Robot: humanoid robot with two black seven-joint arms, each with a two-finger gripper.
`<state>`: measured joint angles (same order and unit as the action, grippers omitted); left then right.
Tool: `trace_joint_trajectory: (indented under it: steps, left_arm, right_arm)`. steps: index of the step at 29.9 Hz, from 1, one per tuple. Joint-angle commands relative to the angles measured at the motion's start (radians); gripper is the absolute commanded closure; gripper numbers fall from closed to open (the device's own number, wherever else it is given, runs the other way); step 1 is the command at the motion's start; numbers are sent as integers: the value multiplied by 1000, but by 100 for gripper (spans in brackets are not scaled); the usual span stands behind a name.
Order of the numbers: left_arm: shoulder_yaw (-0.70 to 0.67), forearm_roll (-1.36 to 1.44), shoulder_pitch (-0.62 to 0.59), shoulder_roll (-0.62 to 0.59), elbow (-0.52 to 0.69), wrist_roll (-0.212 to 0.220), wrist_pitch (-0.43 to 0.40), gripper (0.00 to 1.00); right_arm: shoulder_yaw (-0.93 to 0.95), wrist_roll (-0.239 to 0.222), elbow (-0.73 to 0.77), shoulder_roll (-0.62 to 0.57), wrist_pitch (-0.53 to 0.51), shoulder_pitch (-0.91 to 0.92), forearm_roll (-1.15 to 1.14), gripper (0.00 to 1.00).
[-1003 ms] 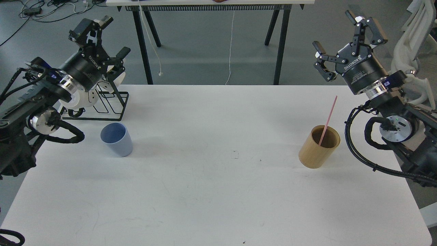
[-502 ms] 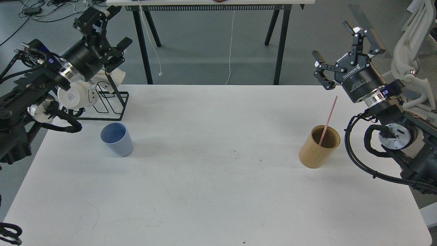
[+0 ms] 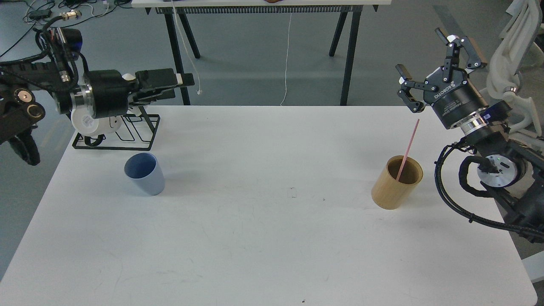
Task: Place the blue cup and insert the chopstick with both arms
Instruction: 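Move the left gripper down toward the blue cup, then close the left gripper on the rim of the blue cup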
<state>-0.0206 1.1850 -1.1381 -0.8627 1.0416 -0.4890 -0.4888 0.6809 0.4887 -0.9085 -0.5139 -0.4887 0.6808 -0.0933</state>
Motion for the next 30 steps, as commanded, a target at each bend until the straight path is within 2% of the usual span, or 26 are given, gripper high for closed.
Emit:
trace_joint_trajectory:
  steps: [1, 5, 8, 16, 28, 30]
  left_arm:
    - [53, 227, 4, -58, -9, 0, 0, 0]
    - [62, 347, 32, -59, -46, 0, 0, 0]
    - [65, 358, 69, -44, -124, 0, 0, 0]
    - [67, 392, 135, 103, -357, 0, 0, 2]
    - [67, 393, 161, 156, -408, 0, 0, 5]
    - [65, 392, 162, 165, -416, 0, 0, 9]
  right_arm:
    - [-1, 0, 0, 2, 0, -3, 0, 1]
    - [-3, 0, 2, 8, 0, -6, 0, 1]
    - [-3, 0, 2, 9, 0, -6, 0, 1]
    - [-1, 0, 3, 0, 0, -10, 0, 1]
    - [-1, 0, 3, -8, 0, -21, 0, 1]
    - [-1, 0, 3, -8, 0, -21, 0, 1]
